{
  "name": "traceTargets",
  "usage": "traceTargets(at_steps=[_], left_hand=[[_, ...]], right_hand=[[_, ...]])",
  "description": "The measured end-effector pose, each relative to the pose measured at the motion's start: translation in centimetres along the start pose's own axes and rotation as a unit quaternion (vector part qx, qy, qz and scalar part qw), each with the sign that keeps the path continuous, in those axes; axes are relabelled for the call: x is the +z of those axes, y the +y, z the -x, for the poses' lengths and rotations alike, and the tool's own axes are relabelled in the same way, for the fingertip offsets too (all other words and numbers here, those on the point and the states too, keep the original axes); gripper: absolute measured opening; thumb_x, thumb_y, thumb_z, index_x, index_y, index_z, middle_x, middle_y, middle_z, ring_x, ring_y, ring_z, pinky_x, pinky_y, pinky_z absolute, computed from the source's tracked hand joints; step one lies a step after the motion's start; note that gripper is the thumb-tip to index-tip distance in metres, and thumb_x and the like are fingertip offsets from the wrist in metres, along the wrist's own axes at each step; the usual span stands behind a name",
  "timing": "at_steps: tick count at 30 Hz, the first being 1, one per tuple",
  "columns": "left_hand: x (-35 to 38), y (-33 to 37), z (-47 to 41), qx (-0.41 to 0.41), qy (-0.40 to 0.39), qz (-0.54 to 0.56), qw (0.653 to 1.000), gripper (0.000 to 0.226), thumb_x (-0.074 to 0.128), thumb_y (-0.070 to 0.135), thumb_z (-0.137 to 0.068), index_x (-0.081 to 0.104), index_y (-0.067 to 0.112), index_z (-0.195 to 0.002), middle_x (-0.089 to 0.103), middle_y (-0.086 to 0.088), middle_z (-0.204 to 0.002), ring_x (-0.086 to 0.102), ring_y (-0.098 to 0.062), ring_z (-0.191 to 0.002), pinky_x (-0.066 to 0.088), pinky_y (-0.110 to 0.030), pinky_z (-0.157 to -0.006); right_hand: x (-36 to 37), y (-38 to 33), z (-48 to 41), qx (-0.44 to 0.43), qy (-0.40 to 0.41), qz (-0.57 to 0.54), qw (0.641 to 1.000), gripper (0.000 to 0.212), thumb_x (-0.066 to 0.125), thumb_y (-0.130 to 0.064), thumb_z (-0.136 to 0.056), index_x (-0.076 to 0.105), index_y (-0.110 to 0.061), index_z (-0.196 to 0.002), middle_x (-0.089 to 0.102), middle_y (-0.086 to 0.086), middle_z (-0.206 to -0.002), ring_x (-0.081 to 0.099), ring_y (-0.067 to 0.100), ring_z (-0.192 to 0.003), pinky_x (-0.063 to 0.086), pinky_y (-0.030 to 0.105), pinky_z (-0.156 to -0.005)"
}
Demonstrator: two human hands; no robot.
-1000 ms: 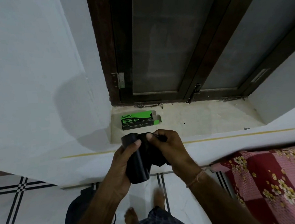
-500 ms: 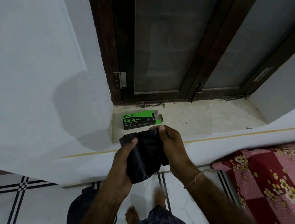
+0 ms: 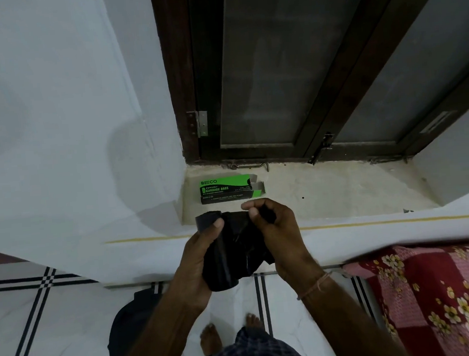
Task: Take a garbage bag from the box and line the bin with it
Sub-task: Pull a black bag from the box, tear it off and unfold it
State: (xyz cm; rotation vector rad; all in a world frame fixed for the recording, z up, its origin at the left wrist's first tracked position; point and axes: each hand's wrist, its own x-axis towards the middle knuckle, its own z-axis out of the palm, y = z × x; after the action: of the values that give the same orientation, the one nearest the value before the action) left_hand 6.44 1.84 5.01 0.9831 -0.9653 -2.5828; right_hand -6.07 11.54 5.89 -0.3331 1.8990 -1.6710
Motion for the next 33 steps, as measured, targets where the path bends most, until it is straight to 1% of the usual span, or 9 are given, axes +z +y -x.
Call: traceTargets(at_steps=[4, 9, 11, 14, 18, 22, 27, 30, 33], left_hand=[[0.9, 0.1, -0.9, 0.023, 0.023, 0.011, 0.999, 0.051, 0.068, 0.037, -0.09, 0.065, 0.01, -0.133, 0.067, -0.023, -0.132, 0.063, -0.044, -0.122, 0.049, -0.059, -0.104], [2.6, -0.2, -1.5, 0.017, 0.04, 0.031, 0.999, 0.044, 0.064, 0.032, -0.089, 0.068, 0.01, -0.127, 0.073, -0.019, -0.121, 0.073, -0.036, -0.104, 0.06, -0.044, -0.08], [3.8, -0.3, -1.6, 0.008, 0.033, 0.049, 0.998, 0.042, 0.058, 0.031, -0.089, 0.068, 0.008, -0.124, 0.076, -0.018, -0.112, 0.076, -0.033, -0.092, 0.06, -0.042, -0.074], [4.7, -0.5, -1.6, -0.004, 0.037, 0.063, 0.997, 0.038, 0.051, 0.03, -0.097, 0.069, 0.008, -0.122, 0.077, -0.018, -0.108, 0.076, -0.033, -0.088, 0.056, -0.051, -0.084], [5.6, -1.0, -2.1, -0.016, 0.053, 0.057, 0.997, 0.046, 0.056, 0.037, -0.096, 0.066, 0.01, -0.132, 0.07, -0.021, -0.128, 0.066, -0.041, -0.114, 0.046, -0.062, -0.103], [6.7, -1.4, -2.6, -0.004, 0.057, 0.055, 0.997, 0.047, 0.064, 0.033, -0.092, 0.064, 0.007, -0.132, 0.071, -0.022, -0.126, 0.071, -0.039, -0.108, 0.057, -0.053, -0.093], [7.2, -2.2, -2.7, 0.023, 0.046, 0.041, 0.998, 0.045, 0.058, 0.029, -0.097, 0.061, 0.01, -0.137, 0.069, -0.02, -0.131, 0.069, -0.037, -0.115, 0.059, -0.046, -0.093], [7.0, -2.8, -2.8, 0.047, 0.053, 0.011, 0.997, 0.045, 0.061, 0.031, -0.096, 0.061, 0.013, -0.137, 0.068, -0.019, -0.133, 0.065, -0.038, -0.122, 0.05, -0.05, -0.104], [7.2, -3.0, -2.8, 0.049, 0.069, -0.005, 0.996, 0.043, 0.062, 0.037, -0.092, 0.069, 0.016, -0.129, 0.07, -0.019, -0.128, 0.068, -0.037, -0.113, 0.054, -0.049, -0.098]], right_hand=[[-0.8, -0.7, -1.0, 0.029, -0.066, -0.017, 0.997, 0.026, 0.054, -0.023, -0.105, 0.075, -0.01, -0.113, 0.076, 0.014, -0.109, 0.073, 0.029, -0.104, 0.061, 0.041, -0.092], [-2.4, -1.4, -2.1, 0.047, -0.126, -0.024, 0.991, 0.026, 0.074, -0.021, -0.093, 0.074, 0.005, -0.098, 0.076, 0.023, -0.092, 0.076, 0.033, -0.082, 0.061, 0.037, -0.075], [-3.4, -1.1, -3.0, 0.042, -0.117, -0.017, 0.992, 0.021, 0.073, -0.015, -0.093, 0.071, 0.006, -0.092, 0.072, 0.015, -0.081, 0.071, 0.02, -0.071, 0.057, 0.028, -0.066], [-4.9, -0.9, -4.1, 0.009, -0.13, 0.032, 0.991, 0.009, 0.069, -0.013, -0.095, 0.07, -0.006, -0.089, 0.068, 0.006, -0.079, 0.065, 0.011, -0.072, 0.052, 0.021, -0.066], [-6.3, -0.8, -5.6, -0.058, -0.128, 0.078, 0.987, 0.017, 0.066, -0.005, -0.095, 0.07, -0.019, -0.087, 0.069, -0.005, -0.082, 0.064, 0.007, -0.081, 0.051, 0.02, -0.078], [-7.2, -0.6, -6.7, -0.103, -0.126, 0.121, 0.979, 0.017, 0.058, -0.009, -0.1, 0.074, -0.009, -0.1, 0.073, 0.0, -0.094, 0.067, 0.012, -0.09, 0.052, 0.027, -0.083], [-7.2, -0.9, -5.5, 0.002, -0.161, 0.077, 0.984, 0.036, 0.065, -0.052, -0.094, 0.077, -0.018, -0.096, 0.071, 0.014, -0.075, 0.061, 0.021, -0.058, 0.046, 0.03, -0.053], [-7.3, -1.1, -5.4, 0.039, -0.163, 0.046, 0.985, 0.033, 0.075, -0.038, -0.09, 0.07, -0.006, -0.085, 0.055, 0.014, -0.058, 0.043, 0.019, -0.036, 0.037, 0.026, -0.042], [-7.5, -1.0, -5.4, 0.046, -0.166, 0.022, 0.985, 0.03, 0.066, -0.026, -0.099, 0.061, 0.003, -0.089, 0.054, 0.016, -0.06, 0.038, 0.017, -0.036, 0.034, 0.019, -0.038]])
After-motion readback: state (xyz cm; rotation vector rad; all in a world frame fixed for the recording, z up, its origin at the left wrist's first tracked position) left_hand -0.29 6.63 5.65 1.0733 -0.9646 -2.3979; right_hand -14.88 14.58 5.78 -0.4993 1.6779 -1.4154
